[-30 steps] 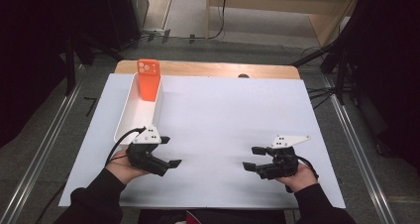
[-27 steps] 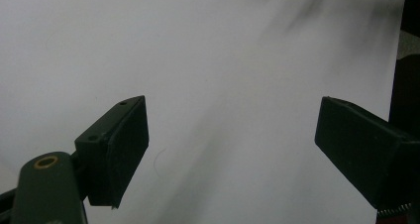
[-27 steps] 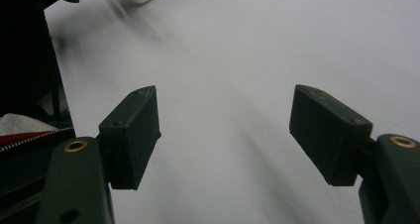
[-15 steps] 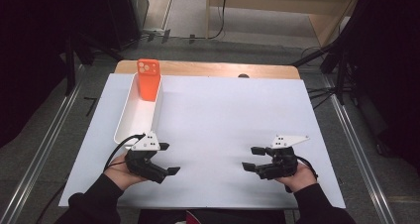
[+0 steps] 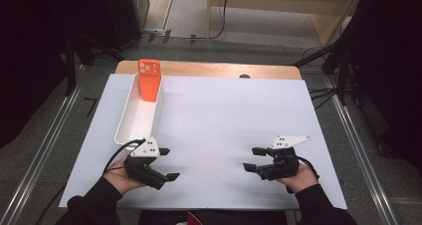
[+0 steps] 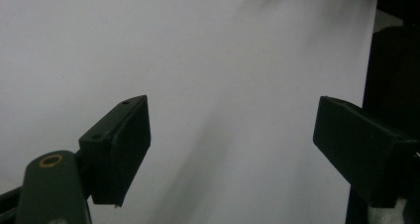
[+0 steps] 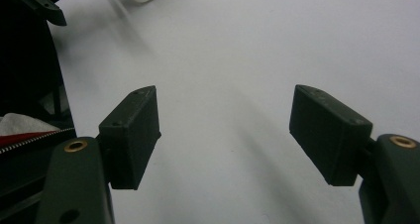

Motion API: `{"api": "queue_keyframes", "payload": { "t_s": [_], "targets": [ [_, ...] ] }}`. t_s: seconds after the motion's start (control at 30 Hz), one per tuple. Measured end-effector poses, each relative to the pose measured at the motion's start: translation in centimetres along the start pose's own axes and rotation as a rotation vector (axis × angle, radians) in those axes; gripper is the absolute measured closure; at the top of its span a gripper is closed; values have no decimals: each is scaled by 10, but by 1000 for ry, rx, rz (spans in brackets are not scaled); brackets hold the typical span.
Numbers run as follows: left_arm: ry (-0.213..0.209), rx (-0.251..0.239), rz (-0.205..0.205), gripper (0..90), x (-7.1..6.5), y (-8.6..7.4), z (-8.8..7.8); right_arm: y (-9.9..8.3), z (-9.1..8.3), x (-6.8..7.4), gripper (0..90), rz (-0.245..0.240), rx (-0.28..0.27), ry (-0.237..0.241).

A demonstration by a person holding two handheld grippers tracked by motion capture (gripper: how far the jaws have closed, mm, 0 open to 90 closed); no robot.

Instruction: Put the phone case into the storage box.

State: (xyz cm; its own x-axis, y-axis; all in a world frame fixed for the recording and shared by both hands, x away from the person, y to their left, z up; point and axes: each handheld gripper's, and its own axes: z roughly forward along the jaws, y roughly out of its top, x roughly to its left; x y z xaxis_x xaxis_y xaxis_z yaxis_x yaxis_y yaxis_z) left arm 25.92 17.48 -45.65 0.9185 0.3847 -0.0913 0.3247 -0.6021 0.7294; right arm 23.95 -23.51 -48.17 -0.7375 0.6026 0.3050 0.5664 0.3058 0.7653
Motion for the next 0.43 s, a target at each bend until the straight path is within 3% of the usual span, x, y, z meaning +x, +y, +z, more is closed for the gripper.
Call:
{"api": "queue_keyframes", "payload": {
  "t_s": [0.37, 0.43],
  "targets": [
    [-8, 16, 1, 148, 1, 0, 1, 0, -1, 0, 266, -6, 3, -8],
    [-10, 26, 6, 148, 1, 0, 3, -1, -1, 0, 258, 14, 3, -22]
  ]
}}
